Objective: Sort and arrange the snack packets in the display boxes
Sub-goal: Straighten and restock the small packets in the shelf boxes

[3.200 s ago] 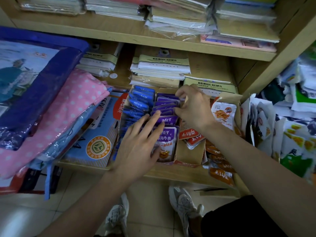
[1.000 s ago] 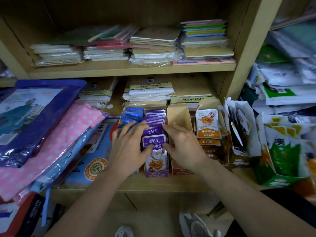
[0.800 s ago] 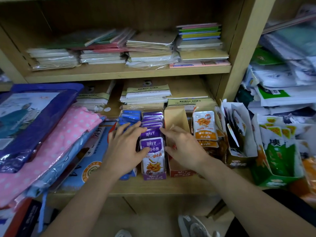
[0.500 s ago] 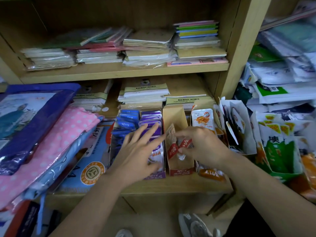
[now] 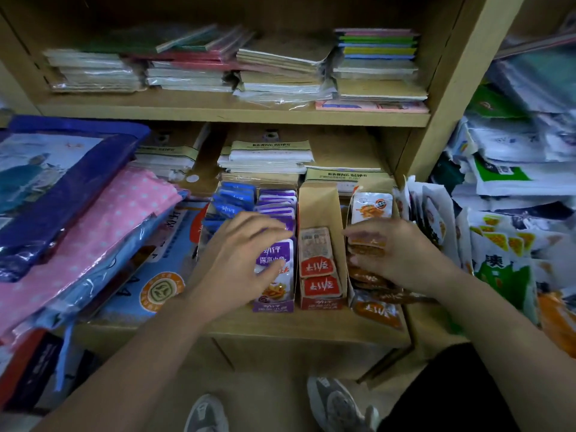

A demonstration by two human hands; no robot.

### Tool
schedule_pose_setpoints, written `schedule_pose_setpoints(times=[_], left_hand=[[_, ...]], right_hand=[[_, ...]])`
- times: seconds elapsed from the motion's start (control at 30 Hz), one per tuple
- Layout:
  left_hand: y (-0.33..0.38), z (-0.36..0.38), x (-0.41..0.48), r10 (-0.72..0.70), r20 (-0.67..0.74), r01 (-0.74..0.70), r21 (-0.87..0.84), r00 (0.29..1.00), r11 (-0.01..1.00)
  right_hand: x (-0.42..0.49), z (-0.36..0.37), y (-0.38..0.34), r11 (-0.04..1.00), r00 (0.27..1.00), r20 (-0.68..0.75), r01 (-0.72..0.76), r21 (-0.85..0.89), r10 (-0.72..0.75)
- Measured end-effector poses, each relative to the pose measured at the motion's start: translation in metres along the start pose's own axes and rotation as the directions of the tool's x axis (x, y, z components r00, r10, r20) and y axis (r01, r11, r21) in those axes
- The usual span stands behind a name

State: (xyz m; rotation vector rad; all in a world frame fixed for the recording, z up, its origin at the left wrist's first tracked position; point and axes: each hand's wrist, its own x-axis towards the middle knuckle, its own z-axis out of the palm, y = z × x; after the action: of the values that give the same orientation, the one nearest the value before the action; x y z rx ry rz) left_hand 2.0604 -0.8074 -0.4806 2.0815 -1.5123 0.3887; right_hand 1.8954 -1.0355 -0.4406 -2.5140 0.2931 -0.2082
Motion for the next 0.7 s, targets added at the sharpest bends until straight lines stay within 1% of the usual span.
schedule_pose_setpoints(times=[0.03, 0.07, 0.13, 0.2, 0.27, 0.33, 0.4, 0.43, 0.5, 0.57, 0.63, 0.7], left_hand=[[0.008, 0.002, -0.003, 0.021, -0.008, -0.021, 0.001, 1.000, 1.000], [0.017, 0.005, -0.008, 0.037, 0.023, -0.037, -0.008, 0.999, 0.999], [0.032, 0.016, -0.017, 0.082, 0.131, -0.080, -0.025, 0.988, 0.996], [0.040, 0.029, -0.025, 0.136, 0.245, -0.149, 0.034, 0.960, 0.988], [0.043, 0.040, -0.030, 0.139, 0.292, -0.178, 0.110, 0.946, 0.978], [0.042, 0.047, -0.033, 0.129, 0.267, -0.173, 0.149, 0.955, 0.973], [0.042, 0.051, -0.037, 0.144, 0.206, -0.179, 0.161, 0.968, 0.971], [0.041, 0.052, -0.041, 0.170, 0.175, -0.198, 0.161, 0.970, 0.967], [0.041, 0.053, -0.049, 0.219, 0.110, -0.234, 0.151, 0.969, 0.960], [0.039, 0.054, -0.059, 0.254, 0.055, -0.259, 0.123, 0.966, 0.958], [0.037, 0.054, -0.066, 0.271, 0.017, -0.271, 0.074, 0.962, 0.960], [0.037, 0.055, -0.069, 0.277, -0.002, -0.276, 0.042, 0.961, 0.960]], right_hand=[[-0.004, 0.000, 0.001, 0.999, 1.000, 0.024, 0.010, -0.034, -0.009], [-0.006, 0.002, 0.003, 0.997, 0.999, 0.041, 0.019, -0.071, -0.016], [-0.007, 0.009, 0.006, 0.987, 0.999, 0.044, 0.035, -0.156, -0.028], [-0.002, 0.014, 0.005, 0.961, 0.996, 0.018, 0.085, -0.263, -0.083], [0.008, 0.017, -0.002, 0.917, 0.987, 0.064, 0.162, -0.365, -0.148], [0.023, 0.019, -0.010, 0.871, 0.971, 0.193, 0.213, -0.442, -0.139], [0.039, 0.020, -0.014, 0.837, 0.941, 0.329, 0.238, -0.492, -0.074], [0.047, 0.020, -0.017, 0.824, 0.929, 0.368, 0.244, -0.512, -0.047], [0.059, 0.020, -0.021, 0.779, 0.912, 0.409, 0.283, -0.560, -0.038], [0.065, 0.024, -0.024, 0.700, 0.892, 0.449, 0.352, -0.622, -0.049], [0.062, 0.032, -0.026, 0.638, 0.881, 0.472, 0.385, -0.667, -0.038], [0.056, 0.041, -0.025, 0.616, 0.879, 0.475, 0.394, -0.682, -0.036]])
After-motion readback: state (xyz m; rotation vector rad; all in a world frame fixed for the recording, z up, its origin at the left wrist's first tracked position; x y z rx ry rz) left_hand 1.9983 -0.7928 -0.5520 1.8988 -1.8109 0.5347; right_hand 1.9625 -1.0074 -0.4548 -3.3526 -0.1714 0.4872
